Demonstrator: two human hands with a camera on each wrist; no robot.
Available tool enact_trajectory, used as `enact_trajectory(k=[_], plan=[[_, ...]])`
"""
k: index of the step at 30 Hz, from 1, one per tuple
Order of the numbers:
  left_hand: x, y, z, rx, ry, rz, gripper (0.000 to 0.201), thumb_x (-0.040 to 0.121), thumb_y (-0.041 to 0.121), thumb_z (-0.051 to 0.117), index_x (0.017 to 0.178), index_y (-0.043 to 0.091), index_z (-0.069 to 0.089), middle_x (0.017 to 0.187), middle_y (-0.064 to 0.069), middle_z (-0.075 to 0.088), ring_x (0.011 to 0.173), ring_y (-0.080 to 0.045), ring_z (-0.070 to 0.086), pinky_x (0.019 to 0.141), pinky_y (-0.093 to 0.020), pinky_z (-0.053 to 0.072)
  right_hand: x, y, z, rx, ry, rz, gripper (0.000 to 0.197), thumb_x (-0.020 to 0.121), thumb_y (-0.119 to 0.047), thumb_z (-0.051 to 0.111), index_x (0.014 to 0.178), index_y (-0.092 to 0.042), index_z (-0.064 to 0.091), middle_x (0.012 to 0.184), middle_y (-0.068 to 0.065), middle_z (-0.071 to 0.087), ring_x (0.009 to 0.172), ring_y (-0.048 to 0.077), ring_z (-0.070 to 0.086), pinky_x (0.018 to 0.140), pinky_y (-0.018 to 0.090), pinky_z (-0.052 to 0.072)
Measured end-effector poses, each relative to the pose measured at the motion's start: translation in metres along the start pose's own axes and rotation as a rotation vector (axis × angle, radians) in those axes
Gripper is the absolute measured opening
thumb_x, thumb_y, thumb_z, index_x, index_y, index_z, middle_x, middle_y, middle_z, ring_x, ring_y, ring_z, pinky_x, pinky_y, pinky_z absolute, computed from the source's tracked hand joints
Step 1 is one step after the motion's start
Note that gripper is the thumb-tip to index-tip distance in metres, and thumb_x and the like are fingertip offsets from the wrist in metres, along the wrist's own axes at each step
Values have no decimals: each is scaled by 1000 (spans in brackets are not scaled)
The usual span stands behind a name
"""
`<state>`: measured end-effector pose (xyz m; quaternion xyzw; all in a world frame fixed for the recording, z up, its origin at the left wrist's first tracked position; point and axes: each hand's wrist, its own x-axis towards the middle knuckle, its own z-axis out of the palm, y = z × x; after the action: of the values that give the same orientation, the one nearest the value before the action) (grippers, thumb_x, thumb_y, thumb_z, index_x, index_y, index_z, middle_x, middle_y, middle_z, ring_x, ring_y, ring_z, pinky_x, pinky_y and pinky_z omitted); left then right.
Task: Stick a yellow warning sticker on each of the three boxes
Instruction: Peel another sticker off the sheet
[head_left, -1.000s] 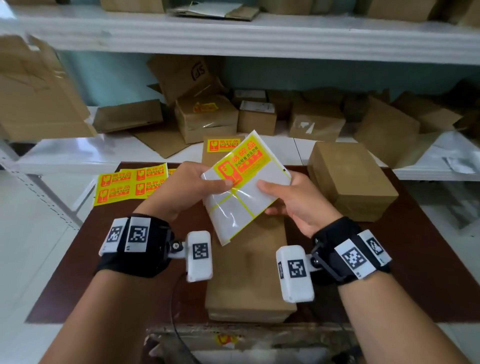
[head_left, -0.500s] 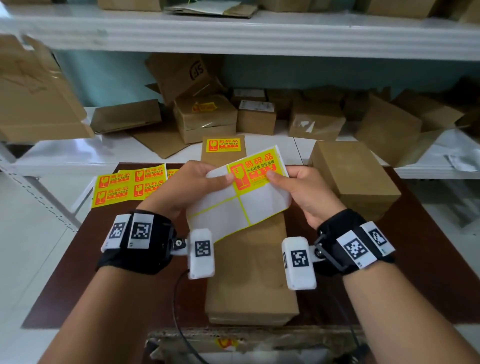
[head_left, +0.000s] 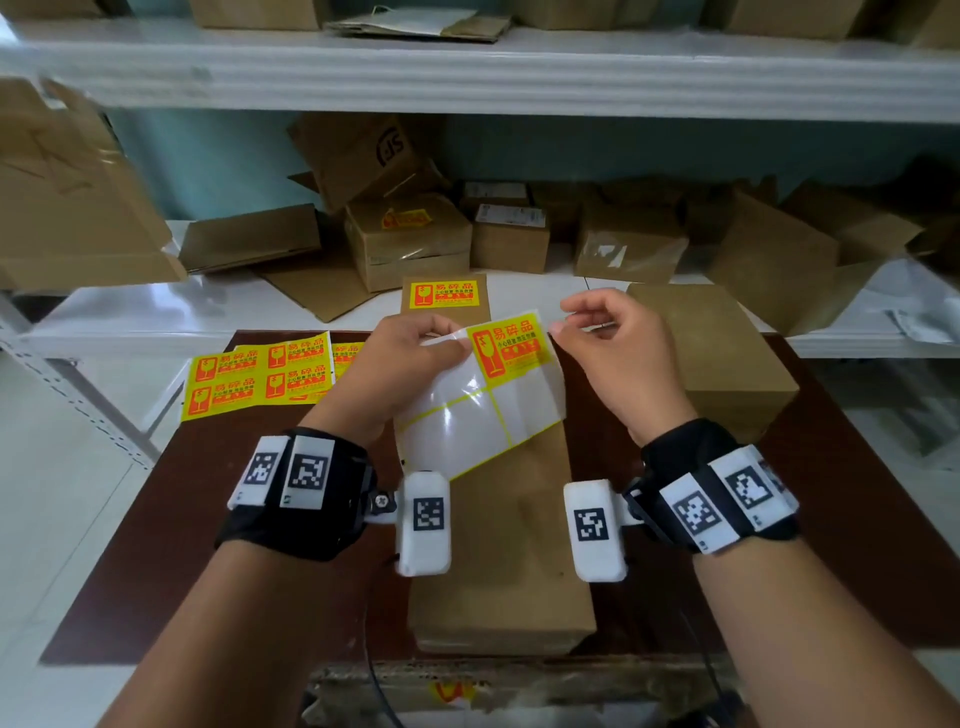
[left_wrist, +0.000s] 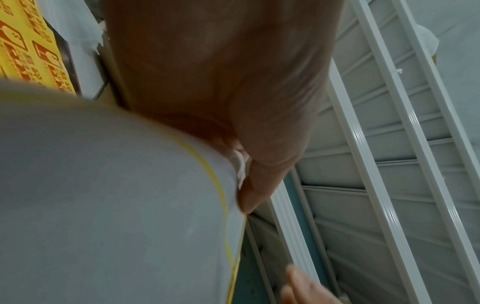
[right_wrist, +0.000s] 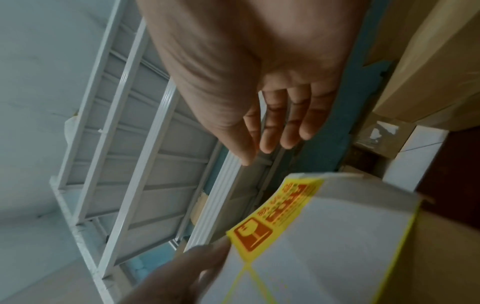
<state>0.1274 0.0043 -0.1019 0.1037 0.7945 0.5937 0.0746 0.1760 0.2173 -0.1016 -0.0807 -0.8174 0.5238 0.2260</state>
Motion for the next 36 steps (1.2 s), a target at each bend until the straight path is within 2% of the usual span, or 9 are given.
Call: enact_trajectory(k=[4, 6, 8, 13, 16, 21, 25, 32, 36], plan=[[-1, 2, 7, 51, -26, 34, 7, 85, 27, 74, 82, 21, 72, 79, 3, 68, 73, -12, 59, 73, -30, 46, -9, -11, 16, 18, -145, -70, 2, 83, -27, 76, 82, -28, 76, 74, -9, 69, 71, 5, 64, 70, 31, 56], [-2, 3, 9, 39, -53, 32, 11, 82, 29, 74, 84, 18, 74, 81, 0, 70, 75, -13, 60, 73, -32, 46, -12, -12, 23, -29, -193, -99, 3, 84, -26, 77, 81, -26, 78, 72, -8, 70, 71, 7, 66, 71, 33, 56], [-4, 3, 12, 43, -75, 41, 9, 86, 23, 74, 87, 15, 74, 81, -3, 69, 75, -13, 58, 72, -32, 44, -14, -14, 27, -43, -210, -107, 3, 84, -26, 78, 81, -24, 79, 71, -7, 71, 70, 7, 66, 72, 35, 57], [-6, 5, 13, 50, -69, 60, 6, 89, 20, 72, 84, 19, 74, 80, 0, 70, 75, -11, 59, 73, -32, 45, -9, -12, 26, -69, -223, -41, 7, 83, -26, 80, 77, -23, 78, 60, -12, 67, 59, 2, 61, 69, 40, 60], [-6, 5, 11, 52, -74, 80, 6, 89, 22, 73, 83, 21, 75, 83, 1, 71, 77, -11, 60, 75, -33, 46, -9, -13, 24, -57, -244, 6, 6, 83, -26, 80, 79, -22, 79, 56, -16, 65, 60, 2, 63, 73, 45, 62], [-7, 8, 12, 46, -89, 114, 8, 90, 22, 73, 85, 17, 76, 85, 2, 72, 79, -10, 61, 77, -33, 47, -11, -19, 19, -38, -259, 44, 6, 84, -26, 79, 78, -25, 78, 67, -5, 72, 75, 24, 74, 71, 51, 62], [-8, 9, 12, 43, -85, 112, 7, 89, 23, 74, 84, 19, 77, 87, -1, 75, 79, -10, 63, 78, -34, 49, -13, -24, 15, -31, -278, 58, 4, 85, -26, 80, 82, -24, 79, 78, 7, 76, 79, 27, 74, 71, 50, 62], [-10, 13, 14, 85, -69, 128, 6, 89, 22, 73, 87, 18, 77, 81, 9, 70, 73, -2, 59, 72, -24, 47, -14, -27, 12, -12, -304, 74, 5, 87, -29, 77, 83, -25, 78, 82, 1, 78, 75, 17, 75, 70, 41, 65], [-10, 11, 13, 107, -70, 131, 7, 89, 25, 74, 87, 18, 77, 83, 7, 72, 74, -5, 60, 72, -27, 47, -15, -28, 12, 2, -314, 89, 6, 88, -28, 77, 82, -26, 77, 83, 2, 78, 72, 16, 75, 67, 40, 64]])
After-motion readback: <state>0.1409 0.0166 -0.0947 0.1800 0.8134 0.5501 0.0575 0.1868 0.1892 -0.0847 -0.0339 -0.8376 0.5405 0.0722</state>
